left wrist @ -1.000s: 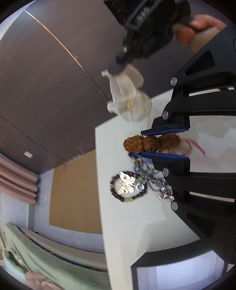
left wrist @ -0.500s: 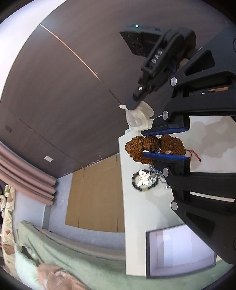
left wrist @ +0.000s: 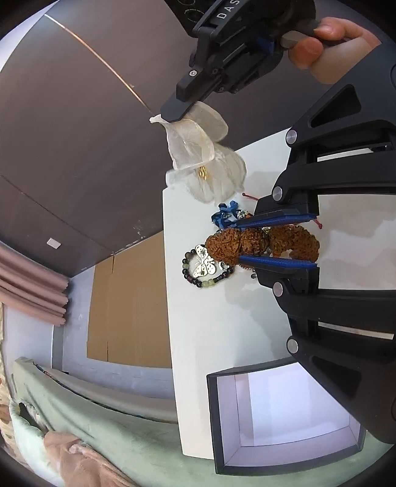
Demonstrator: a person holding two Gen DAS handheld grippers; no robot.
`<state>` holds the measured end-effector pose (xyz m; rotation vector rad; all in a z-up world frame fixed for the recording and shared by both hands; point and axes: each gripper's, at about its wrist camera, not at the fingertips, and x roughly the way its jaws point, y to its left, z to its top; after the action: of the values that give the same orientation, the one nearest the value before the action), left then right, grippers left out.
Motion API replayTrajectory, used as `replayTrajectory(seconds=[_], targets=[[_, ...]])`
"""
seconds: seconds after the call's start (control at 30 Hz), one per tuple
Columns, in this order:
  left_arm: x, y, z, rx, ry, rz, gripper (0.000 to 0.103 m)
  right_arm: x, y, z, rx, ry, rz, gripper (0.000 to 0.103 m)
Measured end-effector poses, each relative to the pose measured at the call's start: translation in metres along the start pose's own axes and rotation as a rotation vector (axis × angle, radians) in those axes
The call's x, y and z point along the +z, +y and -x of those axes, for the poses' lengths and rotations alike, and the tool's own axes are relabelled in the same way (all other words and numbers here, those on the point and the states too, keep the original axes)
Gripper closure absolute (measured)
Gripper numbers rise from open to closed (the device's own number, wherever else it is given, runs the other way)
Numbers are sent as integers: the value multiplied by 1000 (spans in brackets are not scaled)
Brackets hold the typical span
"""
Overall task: Organize jewelry
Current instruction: 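Lift the brown bead bracelet with the left tool and lower it into the black box, then place the white pouch into the black box with the right tool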
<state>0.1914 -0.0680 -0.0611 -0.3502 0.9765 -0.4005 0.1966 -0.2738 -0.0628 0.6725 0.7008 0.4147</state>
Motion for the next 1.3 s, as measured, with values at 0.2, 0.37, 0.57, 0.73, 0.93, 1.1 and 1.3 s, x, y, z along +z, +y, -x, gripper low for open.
replayTrajectory(seconds=[0.2,0.37,0.57,0.73,0.93,1.1,1.3], targets=[[6,6,26,-17,-59,11,85,-2,3,-1,22,7,9,102],[13,9,55,-20,-115,19,84,-6,12,-5,64,19,14,102],[14,26,92,-4,-160,41,84,-16,27,-14,100,40,36,102],[7,44,112,17,-166,64,84,-25,44,-22,142,62,56,102],[-7,74,121,20,-160,119,83,-40,64,-38,179,93,90,102],[-11,95,135,69,-217,161,47,-52,78,-52,183,133,119,102],[-9,134,147,153,-236,212,40,-65,96,-72,196,189,162,102]])
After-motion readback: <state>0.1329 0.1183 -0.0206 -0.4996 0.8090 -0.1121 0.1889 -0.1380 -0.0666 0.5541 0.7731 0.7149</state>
